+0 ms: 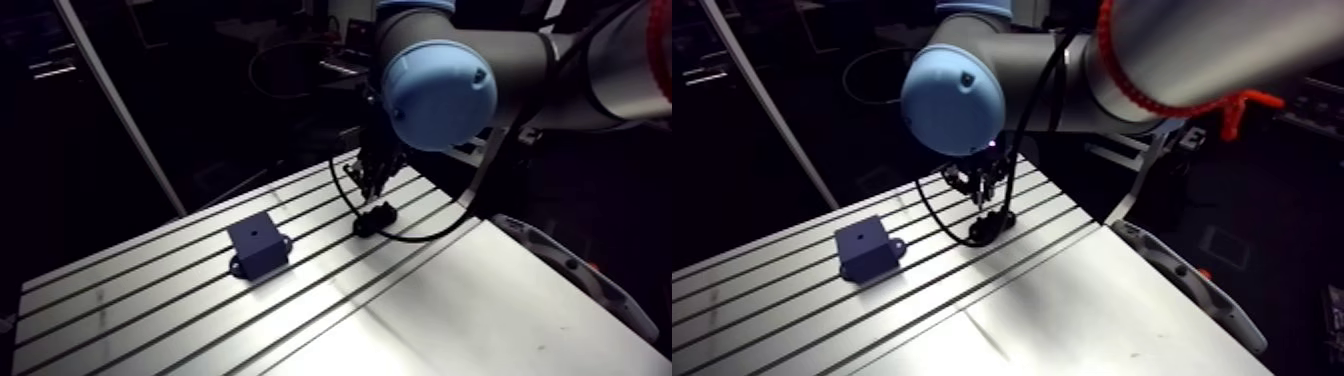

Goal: Pick up the M10 bolt and insert it into the hole until fully seated.

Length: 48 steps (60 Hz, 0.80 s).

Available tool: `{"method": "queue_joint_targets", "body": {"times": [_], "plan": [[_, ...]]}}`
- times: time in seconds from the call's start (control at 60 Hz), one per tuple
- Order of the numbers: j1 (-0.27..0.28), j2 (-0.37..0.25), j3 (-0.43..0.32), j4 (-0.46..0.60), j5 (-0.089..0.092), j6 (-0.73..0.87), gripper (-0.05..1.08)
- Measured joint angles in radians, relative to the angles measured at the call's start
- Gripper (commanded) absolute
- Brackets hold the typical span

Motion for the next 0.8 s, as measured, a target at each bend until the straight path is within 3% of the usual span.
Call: {"method": "queue_joint_targets", "body": {"times": [0.35, 0.8], "plan": [[0.028, -0.076, -0.062, 0.070, 0.010, 0.008, 1.08], [0.120, -0.112, -0.250, 0.369, 0.002, 0.081, 1.08]]}}
